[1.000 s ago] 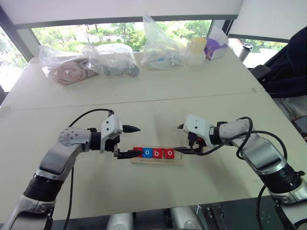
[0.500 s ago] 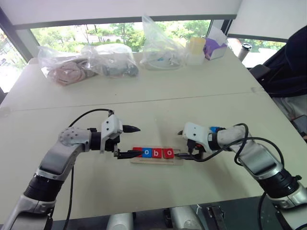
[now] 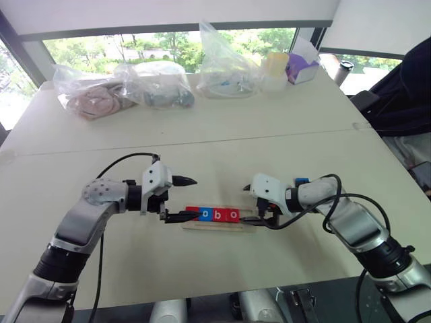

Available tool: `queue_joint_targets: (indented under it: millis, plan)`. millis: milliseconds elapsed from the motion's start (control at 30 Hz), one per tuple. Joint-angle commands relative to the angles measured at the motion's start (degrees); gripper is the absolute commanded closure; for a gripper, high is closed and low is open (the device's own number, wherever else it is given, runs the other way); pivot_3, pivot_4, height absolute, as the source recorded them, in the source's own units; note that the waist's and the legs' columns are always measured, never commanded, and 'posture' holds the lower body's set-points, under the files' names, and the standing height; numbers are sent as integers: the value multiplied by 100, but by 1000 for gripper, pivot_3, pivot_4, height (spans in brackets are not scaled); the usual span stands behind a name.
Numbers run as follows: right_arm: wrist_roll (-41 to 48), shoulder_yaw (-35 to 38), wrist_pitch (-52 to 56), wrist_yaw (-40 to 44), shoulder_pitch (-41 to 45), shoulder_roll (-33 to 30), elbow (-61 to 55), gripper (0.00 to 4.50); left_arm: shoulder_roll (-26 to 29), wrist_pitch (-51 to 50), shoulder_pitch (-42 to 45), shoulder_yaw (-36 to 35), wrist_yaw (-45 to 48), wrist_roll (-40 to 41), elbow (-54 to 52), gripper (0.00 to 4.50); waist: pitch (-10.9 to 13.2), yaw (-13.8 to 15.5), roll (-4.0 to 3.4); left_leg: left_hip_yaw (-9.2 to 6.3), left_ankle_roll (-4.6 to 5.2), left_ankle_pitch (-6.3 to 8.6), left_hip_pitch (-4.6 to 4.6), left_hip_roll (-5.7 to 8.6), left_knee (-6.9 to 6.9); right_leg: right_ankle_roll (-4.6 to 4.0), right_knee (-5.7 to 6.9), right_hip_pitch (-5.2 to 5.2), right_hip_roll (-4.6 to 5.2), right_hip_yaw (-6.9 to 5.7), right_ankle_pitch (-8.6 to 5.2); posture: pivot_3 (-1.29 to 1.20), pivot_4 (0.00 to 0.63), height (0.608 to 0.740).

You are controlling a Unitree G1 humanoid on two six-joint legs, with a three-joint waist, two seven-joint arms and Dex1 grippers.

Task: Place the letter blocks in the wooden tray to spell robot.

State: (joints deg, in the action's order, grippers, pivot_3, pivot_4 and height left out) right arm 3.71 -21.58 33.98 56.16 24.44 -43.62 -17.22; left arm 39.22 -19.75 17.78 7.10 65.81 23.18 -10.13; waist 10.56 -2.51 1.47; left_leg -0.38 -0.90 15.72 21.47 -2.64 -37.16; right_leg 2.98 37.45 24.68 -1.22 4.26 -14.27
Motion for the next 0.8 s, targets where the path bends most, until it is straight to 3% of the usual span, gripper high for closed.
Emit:
queue_joint_targets:
  millis: [33, 233, 400, 600, 800]
  plan:
    - [10, 460, 6, 8, -8, -316, -302, 44, -2, 37, 52, -94, -15, 42, -137, 0, 0, 7, 0, 0, 0, 0, 0, 0, 0, 0, 0, 0, 0, 0, 0, 0, 150, 740]
    - [624, 1952, 1215, -551, -477, -336, -865, 44, -45, 71, 50, -68, -28, 22, -101, 0, 0, 13, 1, 0, 0, 0, 2, 1, -1, 1, -1, 0, 1, 0, 0, 0, 150, 740]
    - [451, 3048, 2745, -2211, -908, 725, -1188, 44, -176, 128, 113, 8, -9, -19, 3, 0, -1, 2, 1, -1, 0, 0, 0, -1, 2, 2, 0, 0, -1, 0, 1, 0, 150, 740]
    - [237, 3423, 3409, -3533, -905, 1835, -1276, 44, -284, 217, 292, 102, 76, -81, 204, 0, -1, -7, 0, 0, -1, 0, 2, 1, 2, 0, 0, 2, 0, 2, 1, 0, 150, 740]
    - [272, 3512, 3461, -4029, -863, 2159, -1045, 44, -309, 253, 361, 105, 143, -114, 282, 0, 0, -5, -1, 1, 0, 0, 3, 1, 4, 0, -1, 2, 0, 2, 1, 0, 150, 740]
